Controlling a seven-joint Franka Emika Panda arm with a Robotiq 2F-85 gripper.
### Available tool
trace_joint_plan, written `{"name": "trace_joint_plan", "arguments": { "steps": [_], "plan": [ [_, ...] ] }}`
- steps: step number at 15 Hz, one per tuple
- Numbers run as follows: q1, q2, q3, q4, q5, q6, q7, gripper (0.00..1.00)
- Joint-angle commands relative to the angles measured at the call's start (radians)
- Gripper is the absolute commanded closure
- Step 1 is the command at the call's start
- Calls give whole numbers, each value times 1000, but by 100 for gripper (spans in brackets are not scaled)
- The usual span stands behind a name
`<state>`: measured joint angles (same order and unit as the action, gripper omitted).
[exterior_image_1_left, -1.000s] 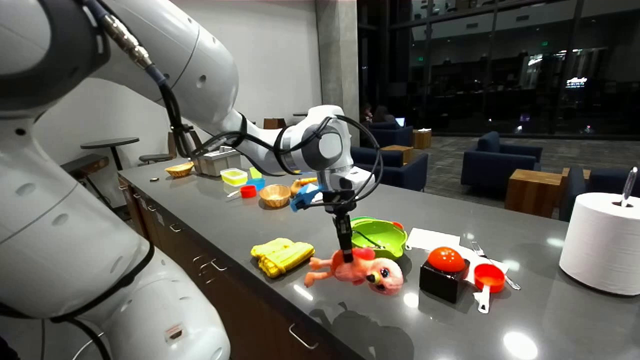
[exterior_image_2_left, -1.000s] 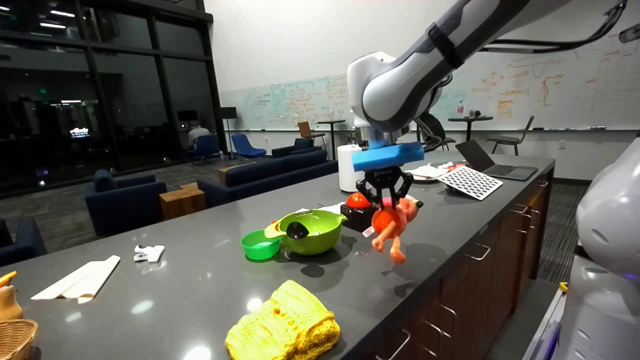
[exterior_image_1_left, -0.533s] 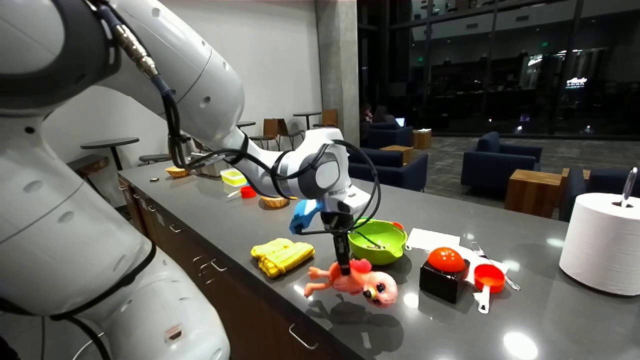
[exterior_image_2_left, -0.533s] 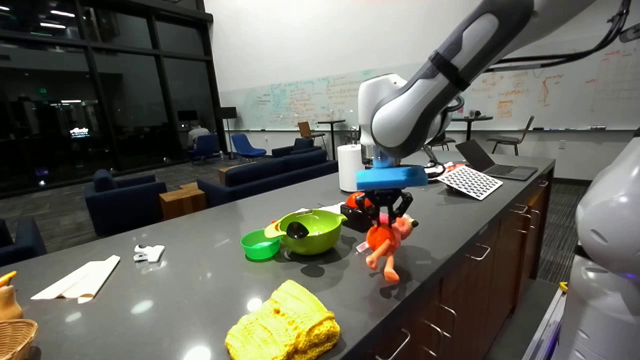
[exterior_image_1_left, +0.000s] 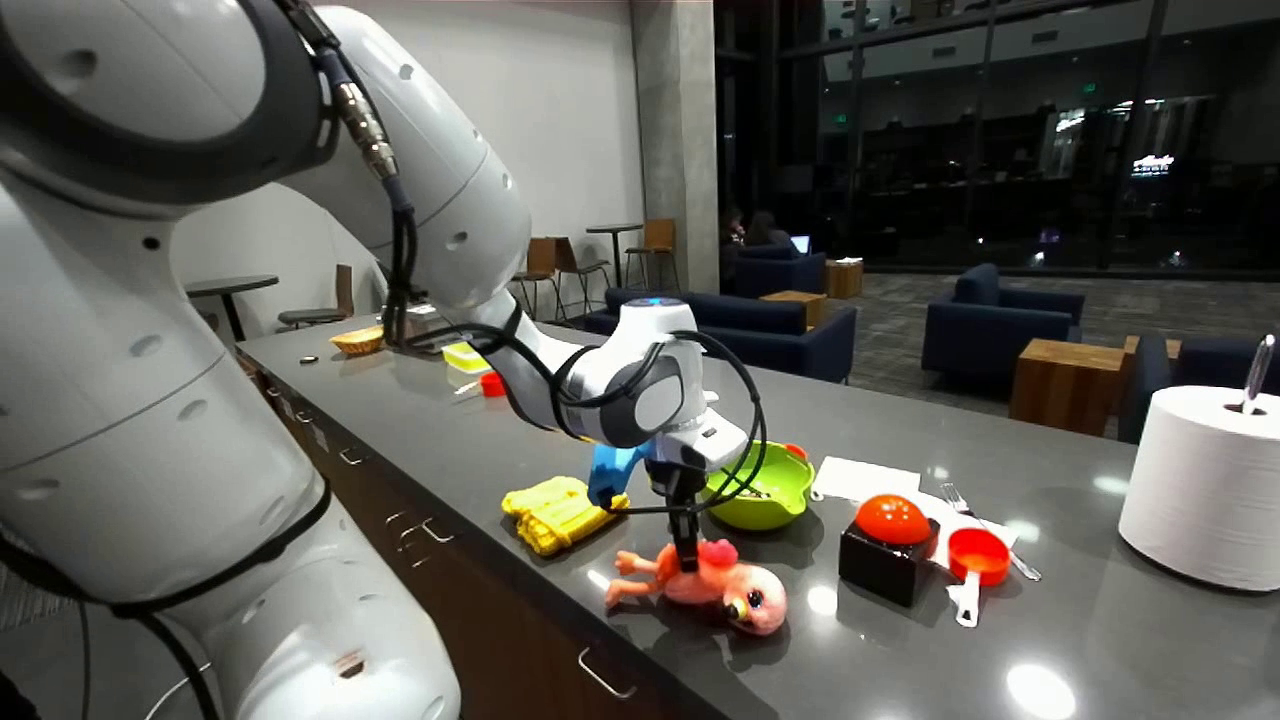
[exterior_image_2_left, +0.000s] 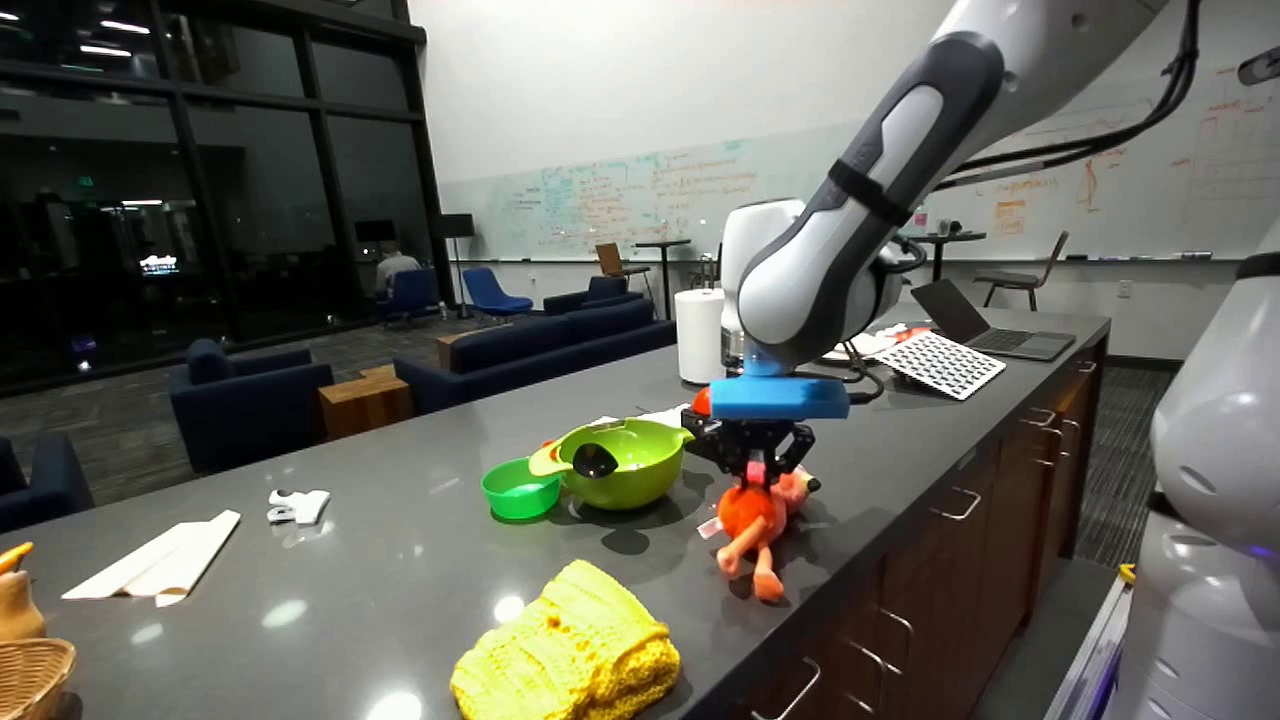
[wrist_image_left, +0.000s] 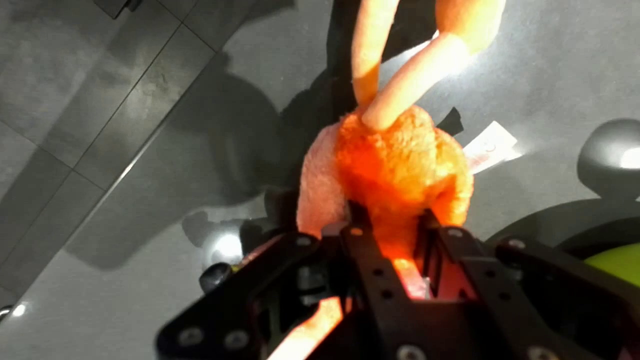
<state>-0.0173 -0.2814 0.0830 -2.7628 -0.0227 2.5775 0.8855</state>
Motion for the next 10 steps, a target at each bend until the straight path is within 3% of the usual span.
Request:
{"name": "trace_joint_plan", "arguments": {
  "steps": [1,7,10],
  "plan": [
    [5,37,6,-1,44,41,-52,48],
    [-3,32,37,41,-10,-16,-38,7],
    [-11,19,62,77,-62,-73,-13,0]
  ]
}}
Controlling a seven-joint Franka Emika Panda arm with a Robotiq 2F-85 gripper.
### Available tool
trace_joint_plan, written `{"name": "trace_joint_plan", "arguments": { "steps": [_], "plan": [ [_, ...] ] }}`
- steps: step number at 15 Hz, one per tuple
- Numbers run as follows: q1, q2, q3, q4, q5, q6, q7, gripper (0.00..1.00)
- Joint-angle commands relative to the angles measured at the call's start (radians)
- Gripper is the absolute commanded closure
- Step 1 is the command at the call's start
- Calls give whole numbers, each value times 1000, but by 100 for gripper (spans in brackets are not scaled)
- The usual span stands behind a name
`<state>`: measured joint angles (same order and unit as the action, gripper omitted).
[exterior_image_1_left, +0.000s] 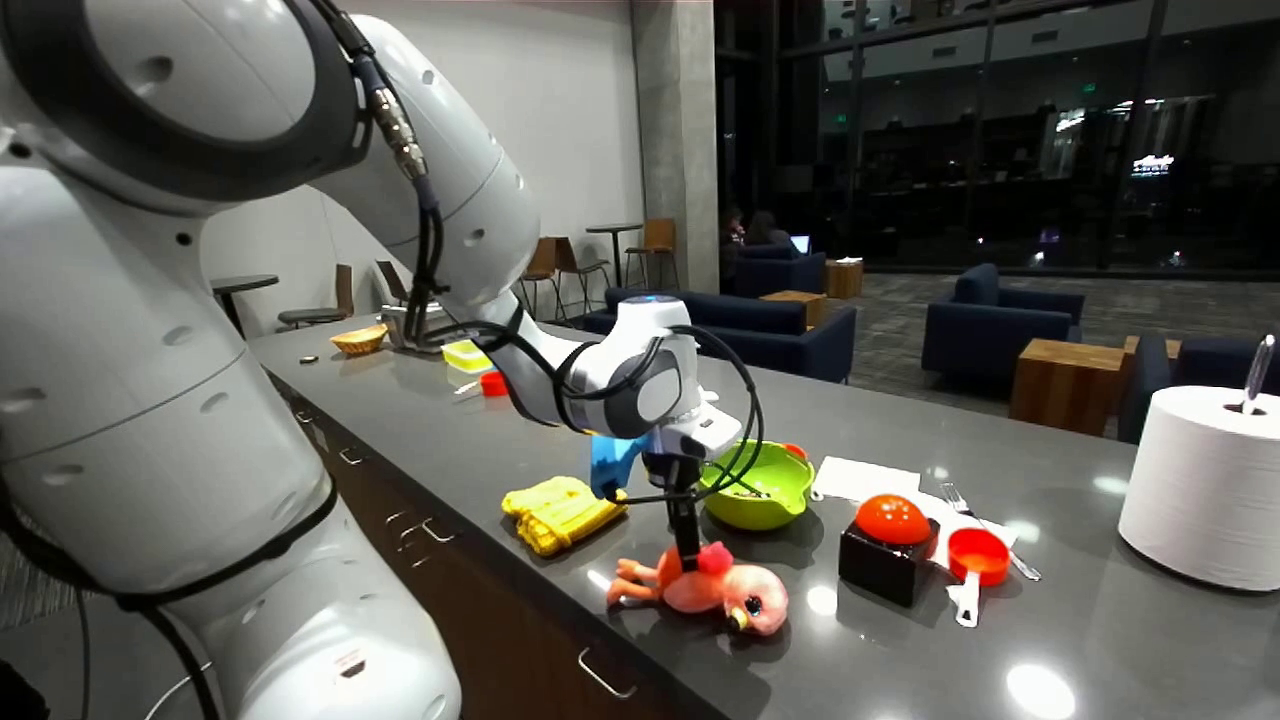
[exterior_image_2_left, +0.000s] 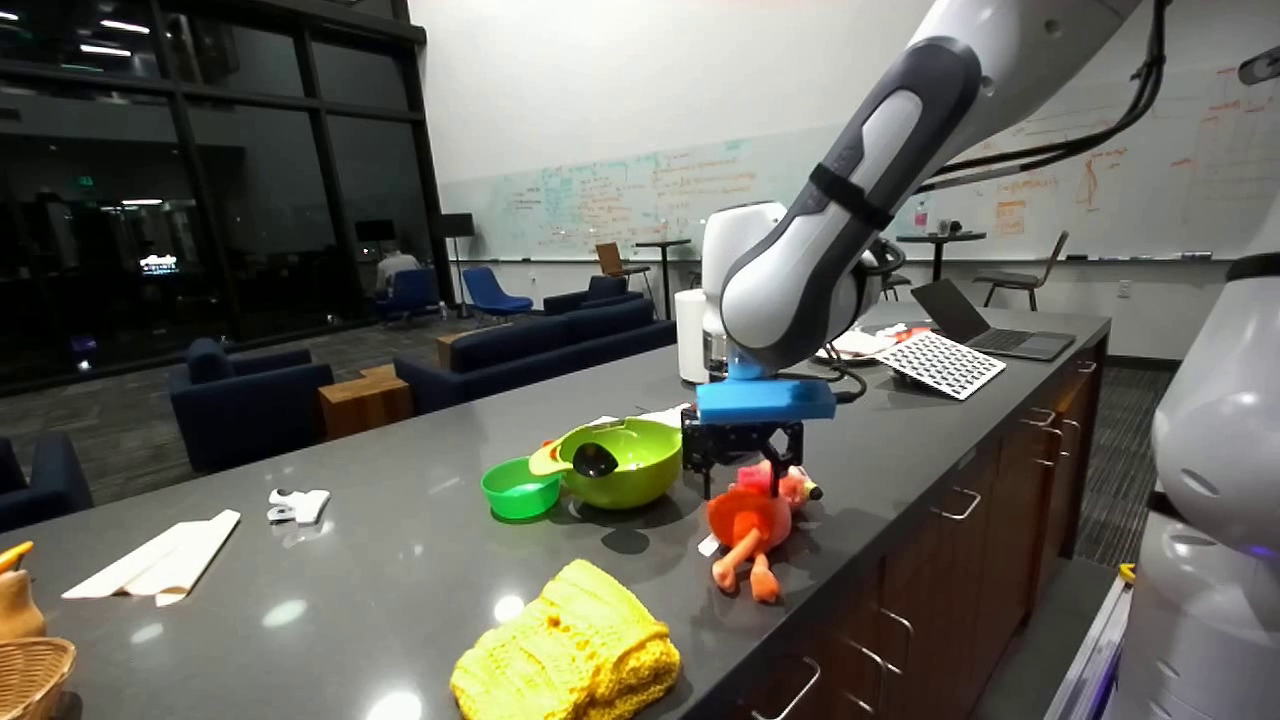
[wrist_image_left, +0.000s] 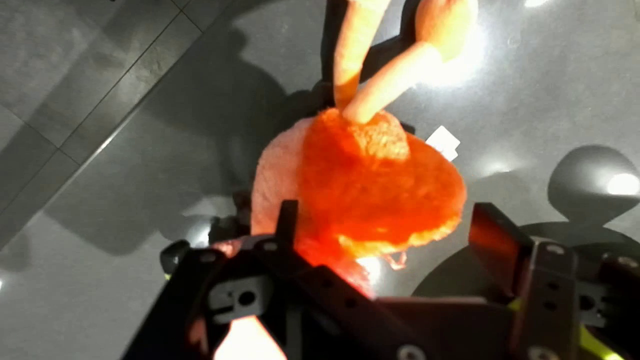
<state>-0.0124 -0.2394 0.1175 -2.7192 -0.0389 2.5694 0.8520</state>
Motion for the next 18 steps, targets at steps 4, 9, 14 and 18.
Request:
{"name": "trace_joint_plan", "arguments": {
  "steps": [4,9,14,18],
  "plan": [
    [-9,-34,45,101,-99,-156,20,0],
    [32,-4,74,259,-142,-286,-72,0],
    [91,92,96,444,-132,-329,-263,0],
    [131,222,100,594,-136,-360,-443,0]
  ]
}}
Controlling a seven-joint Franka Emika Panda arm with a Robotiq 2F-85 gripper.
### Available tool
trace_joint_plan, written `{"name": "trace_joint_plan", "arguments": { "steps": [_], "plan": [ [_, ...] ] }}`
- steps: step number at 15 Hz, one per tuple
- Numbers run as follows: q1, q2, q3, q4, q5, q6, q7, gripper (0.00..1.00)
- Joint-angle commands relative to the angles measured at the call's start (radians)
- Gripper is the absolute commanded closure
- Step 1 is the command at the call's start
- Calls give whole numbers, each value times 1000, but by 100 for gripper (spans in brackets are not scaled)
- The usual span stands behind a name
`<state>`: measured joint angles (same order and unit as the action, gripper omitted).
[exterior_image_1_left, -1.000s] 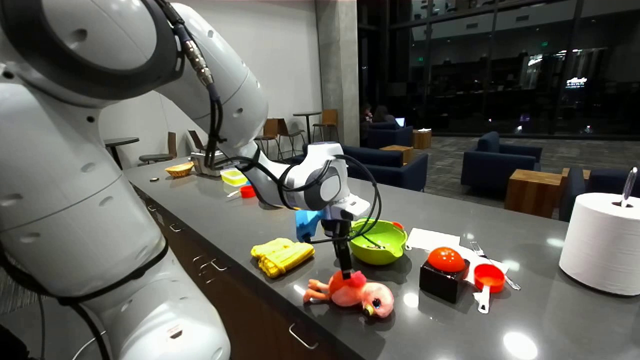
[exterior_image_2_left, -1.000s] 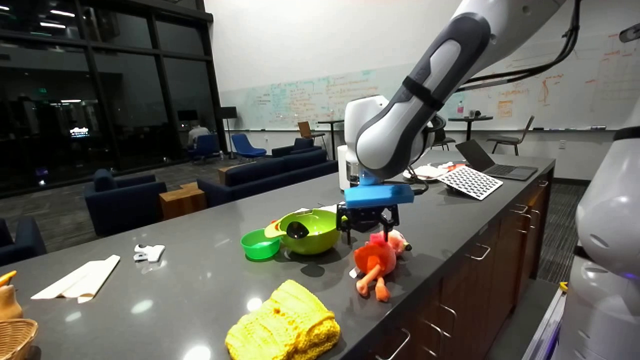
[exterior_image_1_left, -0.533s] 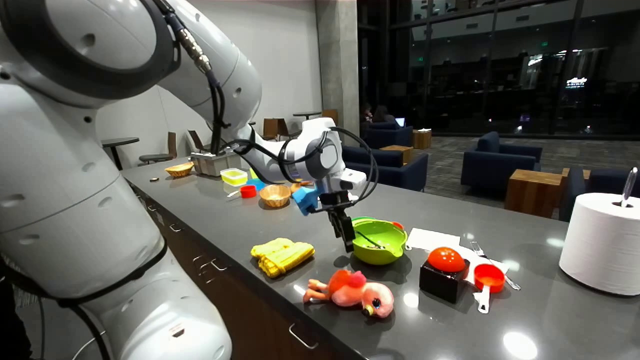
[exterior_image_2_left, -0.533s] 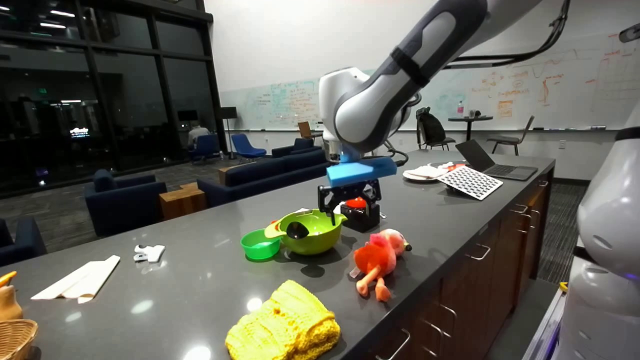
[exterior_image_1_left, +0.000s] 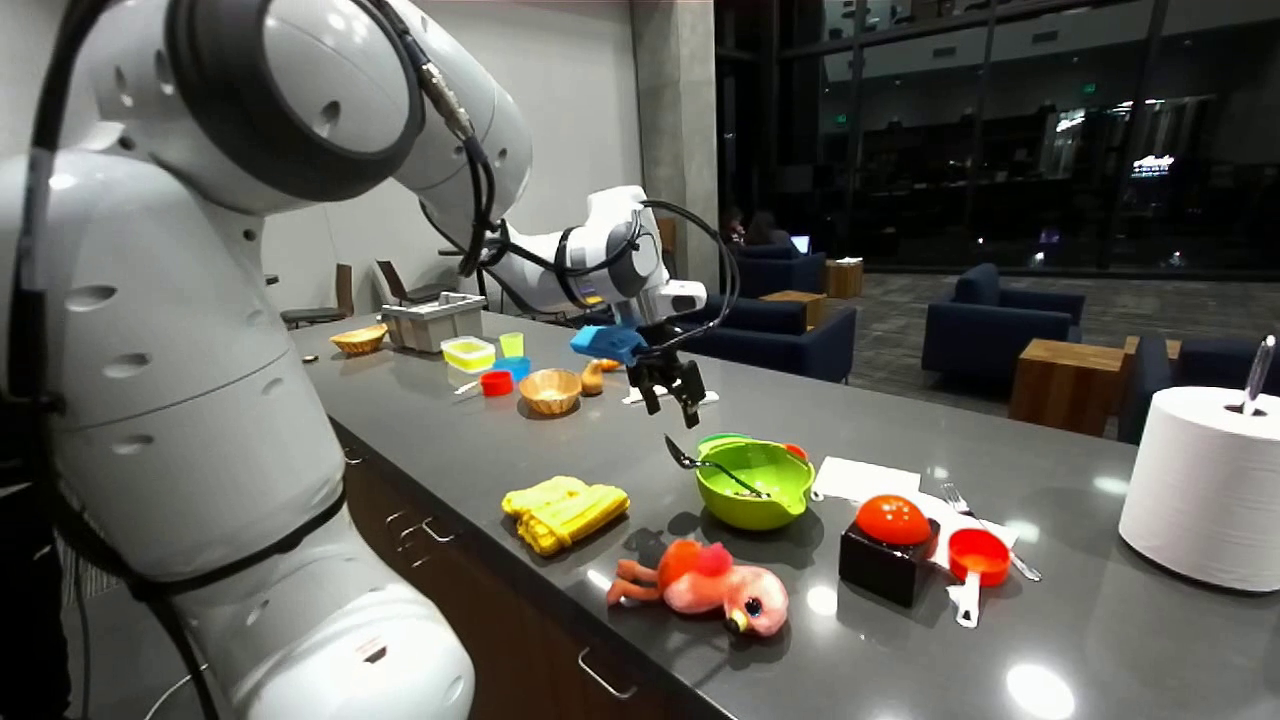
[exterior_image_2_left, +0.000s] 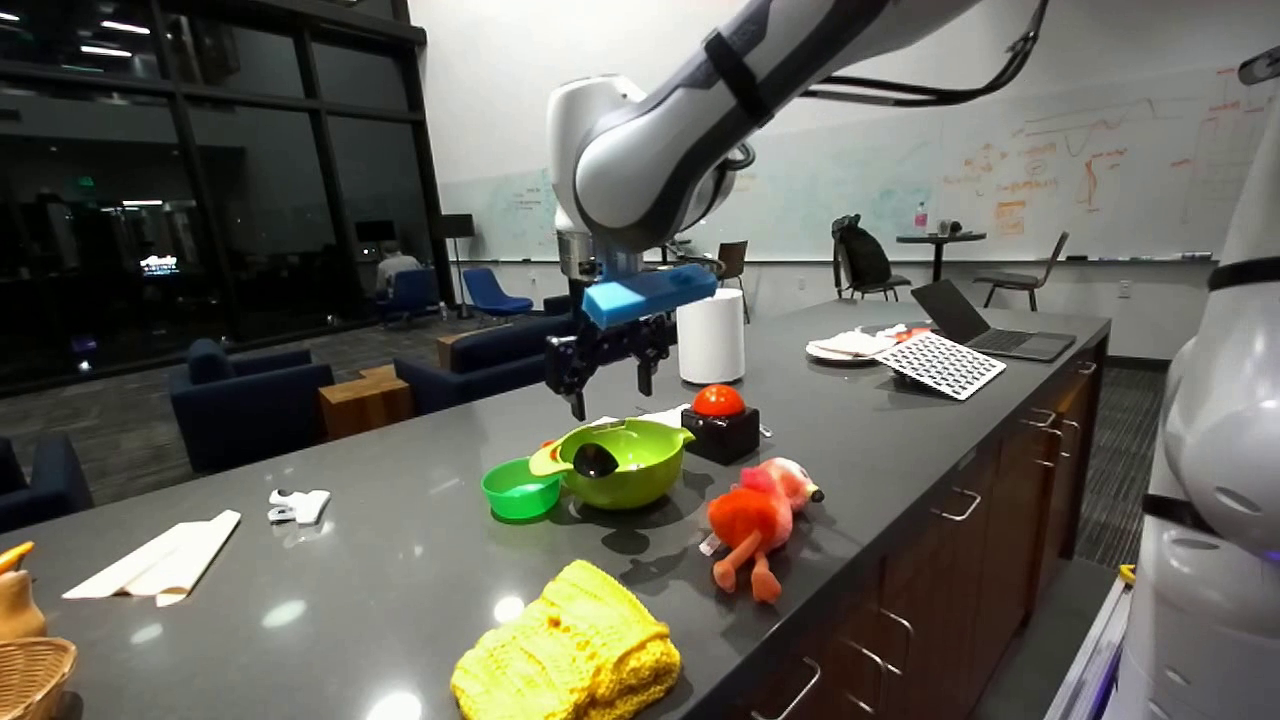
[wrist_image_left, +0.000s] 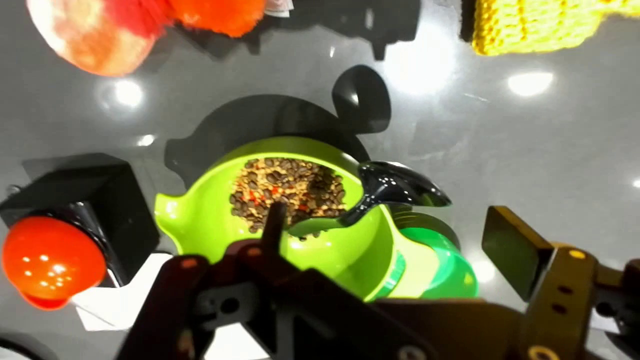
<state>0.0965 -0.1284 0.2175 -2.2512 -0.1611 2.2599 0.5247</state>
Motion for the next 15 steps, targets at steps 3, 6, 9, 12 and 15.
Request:
{"name": "trace_joint_plan", "arguments": {
  "steps": [3,6,9,12,15],
  "plan": [
    [51,228,-4,252,-50,-108,-221,0],
    [81,346,-15,381,-107,-161,-307,0],
    [108,463,-29,504,-142,-191,-391,0],
    [130,571,-43,627,-148,-213,-477,0],
    [149,679,-56,755,-145,-250,-560,0]
  ]
}}
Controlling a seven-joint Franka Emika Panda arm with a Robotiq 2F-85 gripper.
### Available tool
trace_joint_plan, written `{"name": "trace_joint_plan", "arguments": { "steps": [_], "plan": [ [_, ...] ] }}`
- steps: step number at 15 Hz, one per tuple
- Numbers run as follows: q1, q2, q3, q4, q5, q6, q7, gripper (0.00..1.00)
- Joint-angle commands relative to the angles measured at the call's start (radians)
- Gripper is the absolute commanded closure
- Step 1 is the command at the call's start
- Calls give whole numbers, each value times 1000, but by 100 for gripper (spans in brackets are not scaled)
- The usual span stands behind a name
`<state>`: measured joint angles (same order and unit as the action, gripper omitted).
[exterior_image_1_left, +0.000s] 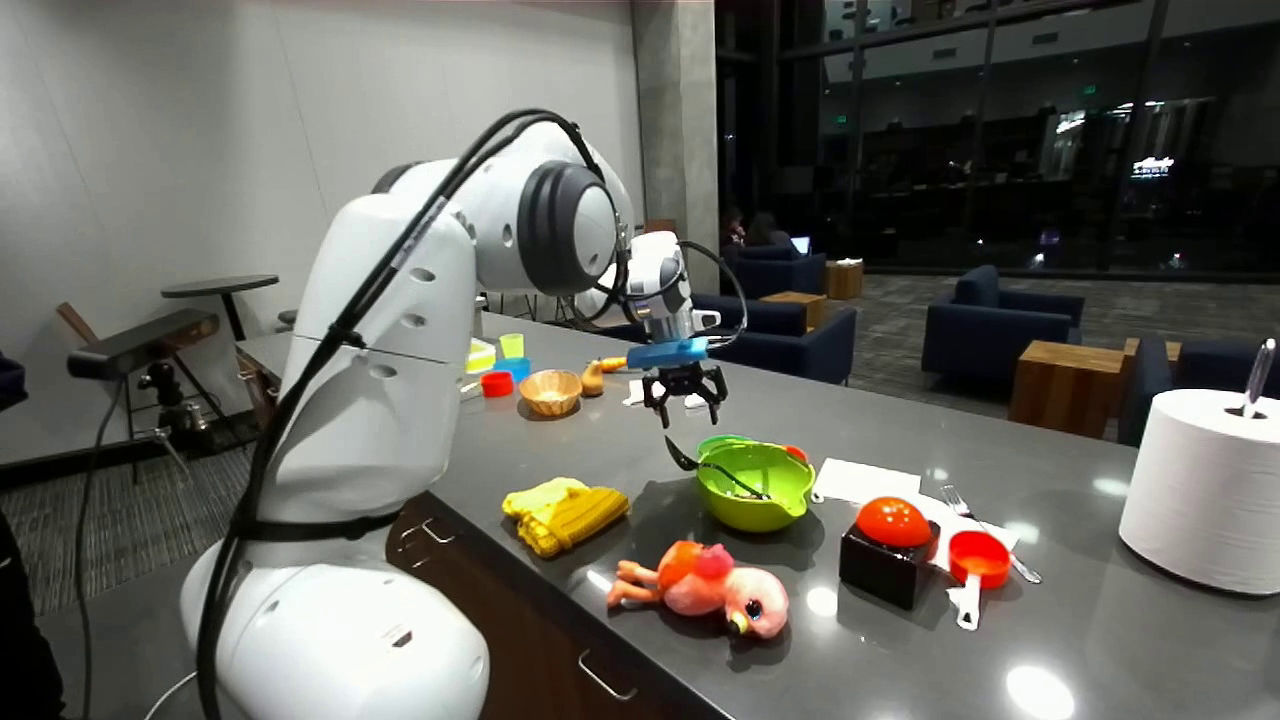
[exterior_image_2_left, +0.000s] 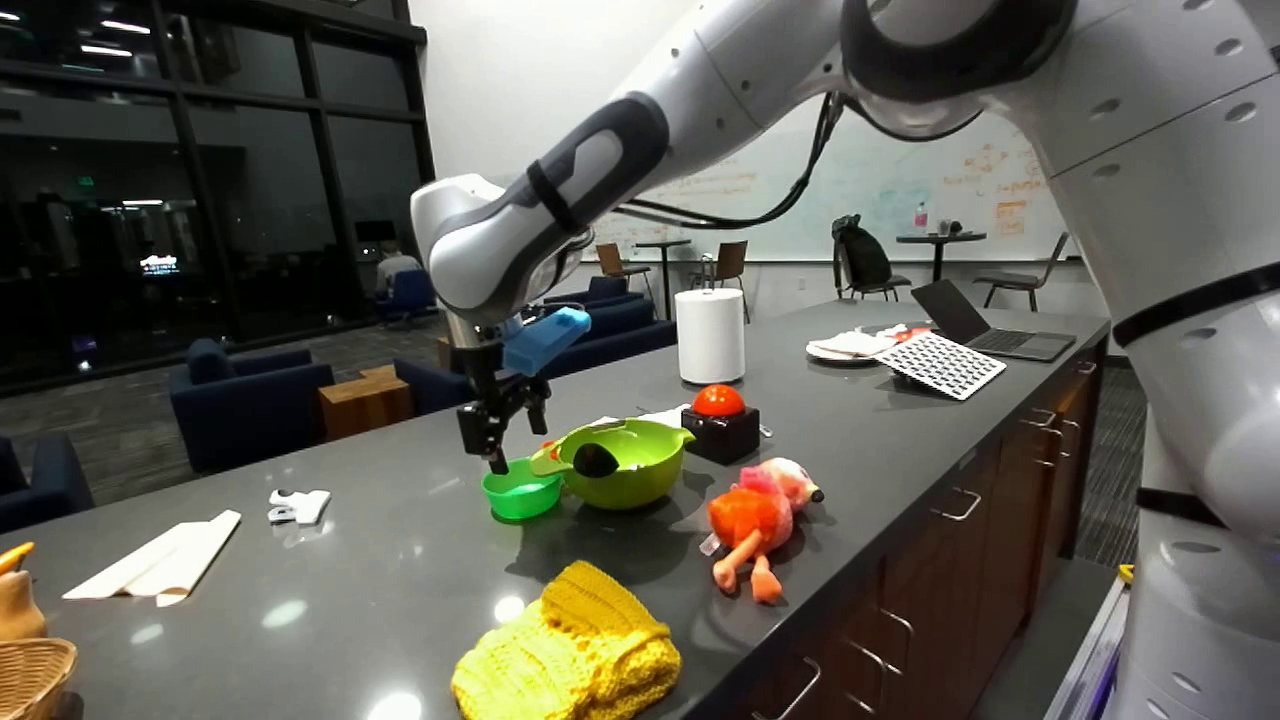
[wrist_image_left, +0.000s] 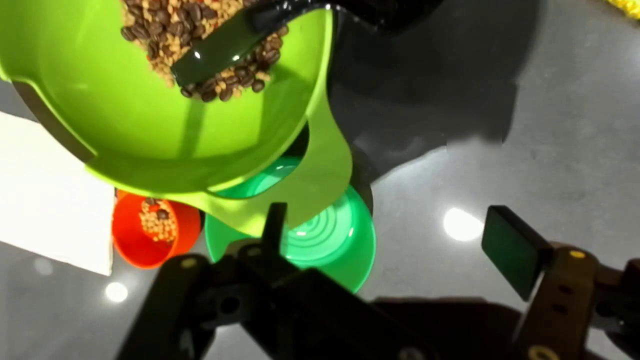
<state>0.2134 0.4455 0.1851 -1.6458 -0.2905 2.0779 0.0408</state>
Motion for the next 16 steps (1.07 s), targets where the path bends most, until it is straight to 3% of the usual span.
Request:
{"name": "trace_joint_plan", "arguments": {
  "steps": [1,9,16],
  "plan": [
    [40,138,-30,192,-19,-87,-99,0],
    [56,349,-52,474,7,-197,-241,0],
    [39,459,-54,609,57,-229,-278,0]
  ]
}}
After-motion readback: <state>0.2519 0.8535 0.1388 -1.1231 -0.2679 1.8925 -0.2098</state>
